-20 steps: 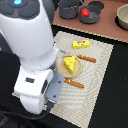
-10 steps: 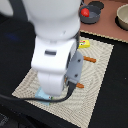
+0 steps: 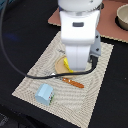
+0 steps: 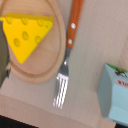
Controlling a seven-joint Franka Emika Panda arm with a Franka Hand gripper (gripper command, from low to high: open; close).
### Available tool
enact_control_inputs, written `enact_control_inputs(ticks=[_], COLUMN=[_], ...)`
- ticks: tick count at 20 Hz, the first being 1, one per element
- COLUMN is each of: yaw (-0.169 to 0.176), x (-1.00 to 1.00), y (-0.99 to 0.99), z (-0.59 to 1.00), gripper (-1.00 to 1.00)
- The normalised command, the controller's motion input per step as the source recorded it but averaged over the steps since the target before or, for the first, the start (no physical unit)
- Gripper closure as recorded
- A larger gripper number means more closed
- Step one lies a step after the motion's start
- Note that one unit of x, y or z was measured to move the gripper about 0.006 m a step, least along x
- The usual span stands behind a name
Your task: Interact with the objects in diverse but meaningful ways.
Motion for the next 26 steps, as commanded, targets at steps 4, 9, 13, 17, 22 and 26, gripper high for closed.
enact_control_inputs(ticks=[4, 9, 13, 17, 22, 26], yaw=[0.038, 0.033, 0.035, 0.035, 0.017, 0.018], x=[0.05, -0.01, -0.1, -0.3, -0.48, -0.58], y=[0.8, 0.77, 0.74, 0.64, 0.57, 0.52], z=[-0.05, -0.23, -0.36, -0.48, -0.47, -0.37], gripper=[-1.0, -1.0, -1.0, -1.0, -1.0, -1.0])
